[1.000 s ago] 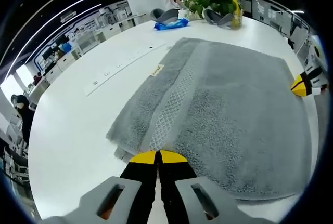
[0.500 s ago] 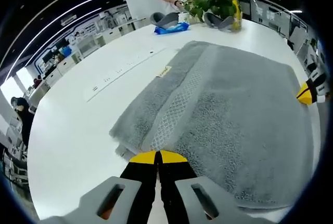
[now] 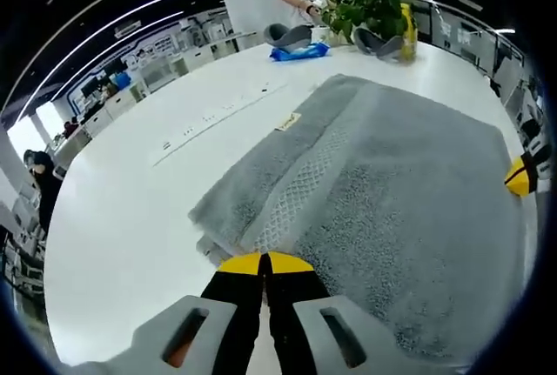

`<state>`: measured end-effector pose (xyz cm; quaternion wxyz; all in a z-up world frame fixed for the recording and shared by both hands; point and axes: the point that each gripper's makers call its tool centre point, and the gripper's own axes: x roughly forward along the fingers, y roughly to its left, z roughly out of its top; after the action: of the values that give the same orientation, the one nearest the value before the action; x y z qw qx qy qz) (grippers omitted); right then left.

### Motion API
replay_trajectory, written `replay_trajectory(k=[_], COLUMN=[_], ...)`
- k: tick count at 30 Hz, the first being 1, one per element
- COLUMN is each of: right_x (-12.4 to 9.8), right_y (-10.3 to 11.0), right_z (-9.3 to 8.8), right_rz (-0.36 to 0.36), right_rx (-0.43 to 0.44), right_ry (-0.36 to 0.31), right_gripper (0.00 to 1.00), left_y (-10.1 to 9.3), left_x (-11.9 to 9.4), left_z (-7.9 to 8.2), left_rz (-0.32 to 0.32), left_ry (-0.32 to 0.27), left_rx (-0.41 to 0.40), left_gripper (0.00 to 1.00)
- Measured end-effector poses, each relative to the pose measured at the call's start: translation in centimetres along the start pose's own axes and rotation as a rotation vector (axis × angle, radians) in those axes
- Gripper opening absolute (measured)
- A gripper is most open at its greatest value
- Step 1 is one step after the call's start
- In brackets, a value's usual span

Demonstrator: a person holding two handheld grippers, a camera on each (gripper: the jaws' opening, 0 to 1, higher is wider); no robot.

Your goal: Fold the towel on the table until its edges align and the towel forms a compact rectangular stack.

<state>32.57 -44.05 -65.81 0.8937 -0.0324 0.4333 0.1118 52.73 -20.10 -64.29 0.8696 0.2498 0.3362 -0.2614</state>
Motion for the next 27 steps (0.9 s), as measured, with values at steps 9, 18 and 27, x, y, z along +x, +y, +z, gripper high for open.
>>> replay_trajectory(k=[9,18,27], right_x=[-2.5,-5.1,-6.6], right_y=[-0.8,-2.6,-4.2], right_z=[2.7,3.9,5.0], right_rz=[0.043,0.097,0.189], right_rx=[0.078,-0.030,-0.060], right_ry=[-0.137,-0.185,-0.222], right_gripper=[0.00,0.00,0.00], left_y=[-1.1,-3.1,-3.8], left_x=[-5.1,-11.3,-16.2], left_z=[3.1,5.4,10.7], left_rz=[0.031,0.040,0.077], left_ry=[-0.140,-0.269,-0.384], left_rx=[-0.024,-0.056,-0.147], left_gripper=[0.01,0.01,0.01])
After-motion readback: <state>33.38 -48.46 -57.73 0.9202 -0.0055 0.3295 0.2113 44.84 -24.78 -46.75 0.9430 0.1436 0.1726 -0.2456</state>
